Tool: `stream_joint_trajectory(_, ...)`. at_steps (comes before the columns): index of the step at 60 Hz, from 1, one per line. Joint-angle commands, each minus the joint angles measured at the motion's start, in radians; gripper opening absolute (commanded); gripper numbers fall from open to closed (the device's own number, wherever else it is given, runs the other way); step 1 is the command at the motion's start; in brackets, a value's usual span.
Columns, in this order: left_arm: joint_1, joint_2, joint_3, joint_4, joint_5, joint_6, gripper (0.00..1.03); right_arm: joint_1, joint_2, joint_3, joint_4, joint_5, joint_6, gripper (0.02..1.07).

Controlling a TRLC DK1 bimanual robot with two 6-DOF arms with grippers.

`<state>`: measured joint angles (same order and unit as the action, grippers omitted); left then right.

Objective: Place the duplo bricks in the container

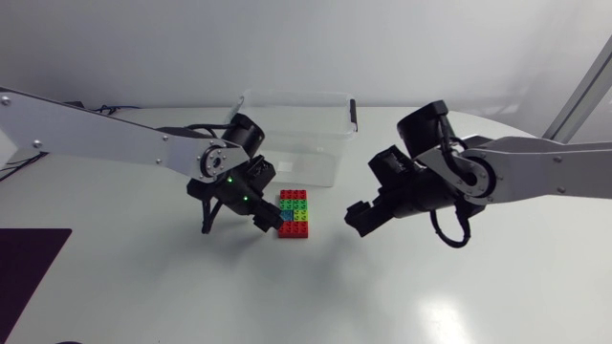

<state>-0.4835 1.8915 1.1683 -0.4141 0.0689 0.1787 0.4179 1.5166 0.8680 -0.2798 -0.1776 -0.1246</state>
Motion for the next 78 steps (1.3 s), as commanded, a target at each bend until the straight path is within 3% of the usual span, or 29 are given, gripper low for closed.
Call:
stream_joint_trajectory(1,-0.017,0.035,0.041,-0.008,-0.012,-0.042,0.58,0.032,0.03,0.019,0.013,0.021,-0.018,1.02)
stream_joint_trajectory(16,-0.02,0.034,0.039,0.023,-0.007,-0.082,0.58,0.087,0.088,0.034,0.019,0.07,-0.032,1.02)
stream_joint_trajectory(44,-0.086,0.1,0.054,0.038,0.003,-0.117,0.58,0.108,0.198,0.106,0.042,0.076,-0.037,1.02)
stream_joint_trajectory(60,-0.029,0.096,-0.002,0.02,-0.012,-0.09,0.58,0.111,0.24,0.143,0.053,0.076,-0.043,1.02)
stream_joint_trajectory(78,0.065,-0.089,-0.128,-0.046,-0.026,-0.019,0.58,0.162,0.329,0.221,0.057,0.075,-0.029,1.02)
